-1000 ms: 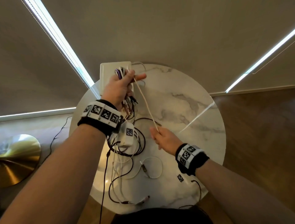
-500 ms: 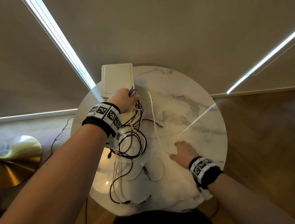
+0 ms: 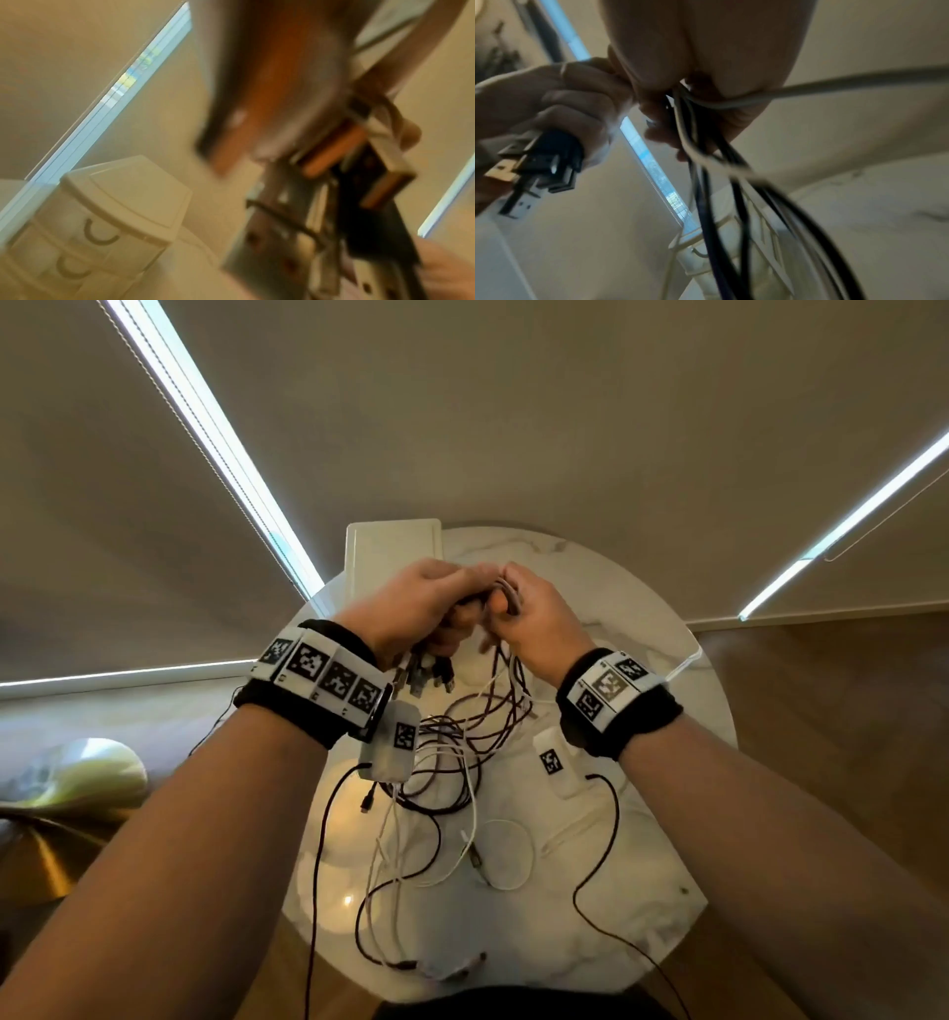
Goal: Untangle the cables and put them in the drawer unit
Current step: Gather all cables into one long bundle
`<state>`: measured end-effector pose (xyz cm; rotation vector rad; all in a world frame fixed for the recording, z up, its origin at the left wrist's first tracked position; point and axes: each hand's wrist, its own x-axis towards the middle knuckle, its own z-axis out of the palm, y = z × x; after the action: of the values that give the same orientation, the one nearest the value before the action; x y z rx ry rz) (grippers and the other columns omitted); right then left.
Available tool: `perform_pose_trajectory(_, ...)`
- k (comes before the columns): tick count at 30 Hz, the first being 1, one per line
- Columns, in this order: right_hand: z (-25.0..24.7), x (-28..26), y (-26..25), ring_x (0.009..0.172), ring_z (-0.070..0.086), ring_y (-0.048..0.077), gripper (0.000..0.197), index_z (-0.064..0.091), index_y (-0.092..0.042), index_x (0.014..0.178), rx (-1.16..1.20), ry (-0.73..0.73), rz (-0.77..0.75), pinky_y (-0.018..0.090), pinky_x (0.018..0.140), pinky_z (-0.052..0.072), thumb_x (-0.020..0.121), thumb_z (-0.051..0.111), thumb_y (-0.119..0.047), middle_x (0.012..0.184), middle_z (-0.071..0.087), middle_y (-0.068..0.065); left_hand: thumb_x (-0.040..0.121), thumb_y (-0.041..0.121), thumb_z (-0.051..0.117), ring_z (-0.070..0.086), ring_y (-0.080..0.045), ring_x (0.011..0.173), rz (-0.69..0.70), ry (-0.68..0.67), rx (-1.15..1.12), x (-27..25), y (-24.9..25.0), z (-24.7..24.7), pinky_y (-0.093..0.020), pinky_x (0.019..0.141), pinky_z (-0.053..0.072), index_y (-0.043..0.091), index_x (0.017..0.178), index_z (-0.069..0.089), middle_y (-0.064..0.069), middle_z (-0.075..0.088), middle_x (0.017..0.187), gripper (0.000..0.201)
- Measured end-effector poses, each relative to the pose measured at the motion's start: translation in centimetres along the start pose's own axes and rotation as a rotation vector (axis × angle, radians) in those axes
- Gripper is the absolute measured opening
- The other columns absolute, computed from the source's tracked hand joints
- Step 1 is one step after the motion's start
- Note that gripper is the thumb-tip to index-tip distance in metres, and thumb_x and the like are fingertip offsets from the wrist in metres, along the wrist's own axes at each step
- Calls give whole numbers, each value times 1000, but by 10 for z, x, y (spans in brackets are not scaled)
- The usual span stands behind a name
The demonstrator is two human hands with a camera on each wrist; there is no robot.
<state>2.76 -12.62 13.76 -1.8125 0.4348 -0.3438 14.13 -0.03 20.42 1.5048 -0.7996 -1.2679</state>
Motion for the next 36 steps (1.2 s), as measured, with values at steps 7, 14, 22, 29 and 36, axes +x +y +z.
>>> perform_pose_trajectory(7,-6,-37,46,47,33,11,24,56,-18,83,233,-188,280,22,43,31,97,69,-34,57,36,-6,111,33,42,28,-9,51,110,208,-330,2,-24,-30,-22,47,27,5,107,67,6,33,61,38)
perform_pose_trajectory(14,-58,-22,8,46,40,7,49,61,-20,75,-285,-112,262,25,53,35,90,59,-66,57,48,-6,110,35,47,26,-9,53,161,386,-480,8,-41,-26,-23,49,24,9,104,70,7,33,63,35)
perform_pose_trajectory(22,-107,25,-96,58,46,3,39,69,-24,84,-615,368,-257,16,52,30,85,70,-62,63,55,-8,110,40,43,14,-16,61,223,374,-515,10,-29,-12,-28,54,16,19,85,54,7,29,63,34)
perform_pose_trajectory(29,-37,-34,24,62,54,12,40,57,-31,78,-556,-205,151,33,62,40,88,58,-70,69,58,-7,107,40,53,31,-7,50,231,552,-638,1,-46,-33,-20,46,28,18,85,61,9,39,62,32)
perform_pose_trajectory(36,-2,-98,101,69,59,20,27,50,-28,78,-465,-158,258,39,65,46,98,60,-44,69,59,-1,107,41,53,36,-6,49,153,653,-709,3,-88,-32,-19,44,34,14,90,67,8,44,62,34)
